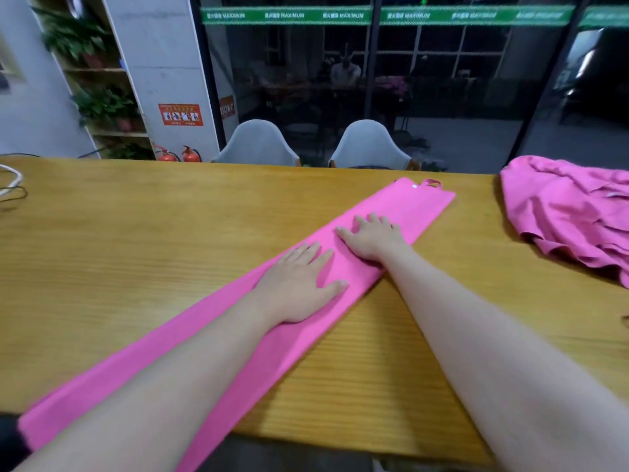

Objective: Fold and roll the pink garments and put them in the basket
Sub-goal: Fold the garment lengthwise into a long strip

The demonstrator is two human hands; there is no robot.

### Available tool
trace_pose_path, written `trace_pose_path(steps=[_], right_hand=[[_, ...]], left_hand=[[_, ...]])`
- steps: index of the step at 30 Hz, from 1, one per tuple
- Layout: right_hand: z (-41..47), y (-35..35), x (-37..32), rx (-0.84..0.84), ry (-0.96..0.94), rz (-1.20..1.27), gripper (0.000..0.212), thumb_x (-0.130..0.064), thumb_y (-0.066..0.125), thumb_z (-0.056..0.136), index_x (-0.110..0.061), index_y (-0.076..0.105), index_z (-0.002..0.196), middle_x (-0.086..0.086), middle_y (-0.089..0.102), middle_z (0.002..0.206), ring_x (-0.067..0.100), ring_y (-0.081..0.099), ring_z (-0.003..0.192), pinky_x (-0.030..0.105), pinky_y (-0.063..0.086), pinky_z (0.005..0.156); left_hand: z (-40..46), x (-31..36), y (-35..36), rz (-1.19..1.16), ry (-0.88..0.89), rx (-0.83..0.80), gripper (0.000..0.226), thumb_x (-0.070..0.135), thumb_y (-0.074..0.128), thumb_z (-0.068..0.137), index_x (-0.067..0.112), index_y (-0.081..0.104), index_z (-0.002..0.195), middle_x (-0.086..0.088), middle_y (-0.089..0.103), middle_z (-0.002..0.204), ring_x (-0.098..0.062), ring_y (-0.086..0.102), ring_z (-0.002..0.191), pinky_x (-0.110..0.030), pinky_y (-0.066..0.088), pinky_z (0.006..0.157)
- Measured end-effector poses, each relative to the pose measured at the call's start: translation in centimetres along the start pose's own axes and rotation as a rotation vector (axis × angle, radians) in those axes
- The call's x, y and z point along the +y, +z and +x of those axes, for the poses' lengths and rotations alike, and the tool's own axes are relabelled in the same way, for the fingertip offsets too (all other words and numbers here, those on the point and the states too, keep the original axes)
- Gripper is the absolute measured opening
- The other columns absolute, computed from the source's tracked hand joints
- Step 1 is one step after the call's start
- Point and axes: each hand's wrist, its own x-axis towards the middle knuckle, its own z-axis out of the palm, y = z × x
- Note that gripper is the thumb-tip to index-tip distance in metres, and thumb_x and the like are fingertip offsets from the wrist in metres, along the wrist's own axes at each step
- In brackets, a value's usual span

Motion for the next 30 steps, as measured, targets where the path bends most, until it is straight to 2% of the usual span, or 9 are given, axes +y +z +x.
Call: trace_pose_path(steps=[5, 14, 19, 26, 30], right_hand=[[-5.9, 1.1, -6.4, -0.012, -0.006, 0.071, 0.092, -0.077, 0.024, 0.094, -0.014, 0.020, 0.162, 0.016, 0.012, 0.169, 0.038, 0.011, 0.155, 0.054, 0.008, 0.124], [-14.8, 3.0, -12.8, 0.048, 0.019, 0.055, 0.090, -0.071, 0.023, 0.097, -0.008, 0.017, 0.161, 0.022, 0.012, 0.167, 0.040, 0.009, 0.155, 0.055, 0.007, 0.124], [-16.6, 3.5, -12.0, 0.067, -0.037, 0.058, 0.090, -0.075, 0.020, 0.095, -0.015, 0.016, 0.162, 0.016, 0.011, 0.169, 0.035, 0.008, 0.156, 0.054, 0.005, 0.124], [-13.7, 2.1, -7.7, 0.010, -0.283, -0.017, 0.082, -0.075, 0.021, 0.097, -0.027, 0.017, 0.163, 0.005, 0.011, 0.171, 0.025, 0.009, 0.157, 0.048, 0.007, 0.126], [-9.8, 1.5, -5.1, -0.043, -0.375, -0.031, 0.078, -0.074, 0.022, 0.098, -0.031, 0.015, 0.163, 0.001, 0.009, 0.171, 0.020, 0.006, 0.157, 0.044, 0.005, 0.127]], left_hand=[[-5.4, -1.5, -0.6, 0.009, -0.038, -0.046, 0.091, 0.080, 0.029, 0.093, 0.028, 0.005, 0.164, -0.004, 0.001, 0.171, -0.016, -0.002, 0.157, -0.035, -0.002, 0.128], [-16.1, -4.1, -2.4, 0.026, -0.213, -0.075, 0.109, 0.093, 0.025, 0.076, 0.031, 0.008, 0.164, -0.003, -0.001, 0.171, -0.018, -0.001, 0.158, -0.036, 0.000, 0.127], [-19.0, -3.0, -2.3, 0.032, -0.234, -0.085, 0.109, 0.095, 0.027, 0.077, 0.031, 0.008, 0.164, -0.005, 0.002, 0.171, -0.019, 0.002, 0.158, -0.038, 0.004, 0.128], [-17.8, -0.3, -2.8, 0.123, -0.186, -0.093, 0.098, 0.093, 0.017, 0.080, 0.038, 0.018, 0.161, -0.008, 0.023, 0.164, -0.026, 0.017, 0.151, -0.046, 0.017, 0.124], [-15.1, 0.8, -1.1, 0.012, -0.190, -0.067, 0.095, 0.091, 0.016, 0.083, 0.039, 0.009, 0.162, -0.008, 0.006, 0.170, -0.026, 0.003, 0.156, -0.048, 0.008, 0.127]])
